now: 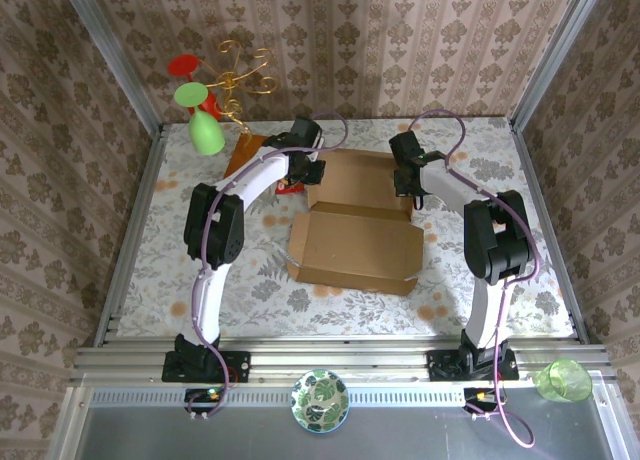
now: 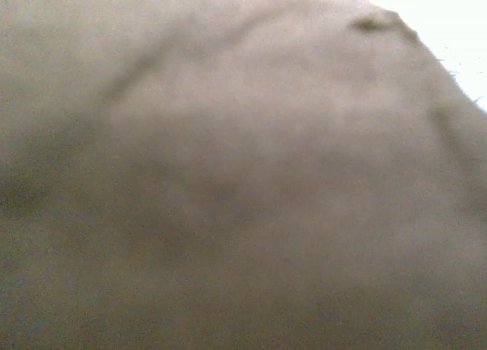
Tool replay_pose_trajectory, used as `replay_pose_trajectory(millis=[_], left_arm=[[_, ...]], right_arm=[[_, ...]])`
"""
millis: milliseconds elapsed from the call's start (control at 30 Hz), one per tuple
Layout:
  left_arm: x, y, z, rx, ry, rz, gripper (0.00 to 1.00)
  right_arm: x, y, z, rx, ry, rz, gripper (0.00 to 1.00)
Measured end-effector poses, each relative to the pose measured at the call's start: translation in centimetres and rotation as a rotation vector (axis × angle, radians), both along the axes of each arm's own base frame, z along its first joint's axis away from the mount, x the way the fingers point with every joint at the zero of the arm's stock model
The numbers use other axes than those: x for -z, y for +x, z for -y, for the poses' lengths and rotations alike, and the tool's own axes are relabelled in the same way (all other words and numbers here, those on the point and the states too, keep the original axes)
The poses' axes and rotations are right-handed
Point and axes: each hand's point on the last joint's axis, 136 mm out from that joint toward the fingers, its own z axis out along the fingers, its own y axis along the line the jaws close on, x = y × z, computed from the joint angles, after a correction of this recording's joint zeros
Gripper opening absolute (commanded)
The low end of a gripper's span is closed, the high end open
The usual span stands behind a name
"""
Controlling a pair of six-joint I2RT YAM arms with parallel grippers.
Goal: Fold the paper box
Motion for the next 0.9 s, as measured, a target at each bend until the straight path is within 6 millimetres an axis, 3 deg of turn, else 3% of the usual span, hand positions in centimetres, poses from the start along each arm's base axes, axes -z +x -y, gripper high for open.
replay_pose_trajectory(millis=[167,400,567,733,900], left_arm=[[0.3,0.1,-0.1,-0.005,0.003,0.006,0.24],[0.4,0.3,-0.2,-0.003,0.002,0.013,0.27],[0.4,0.3,-0.3,-0.004,0.002,0.029,0.35],[0.1,-0.8,-0.5,0.001,-0.027,0.040,0.41],[-0.1,-1.6,0.7,0.023,-0.117,0.030,0.43]], right_arm=[[0.0,0.0,-0.2,-0.005,-0.002,0.001,0.00],[0.0,0.0,-0.2,-0.019,-0.007,0.000,0.00],[0.0,0.0,-0.2,-0.019,-0.006,-0.001,0.00],[0.0,0.0,-0.4,-0.025,0.003,-0.007,0.00],[0.1,-0.1,-0.6,-0.033,0.013,-0.011,0.00]])
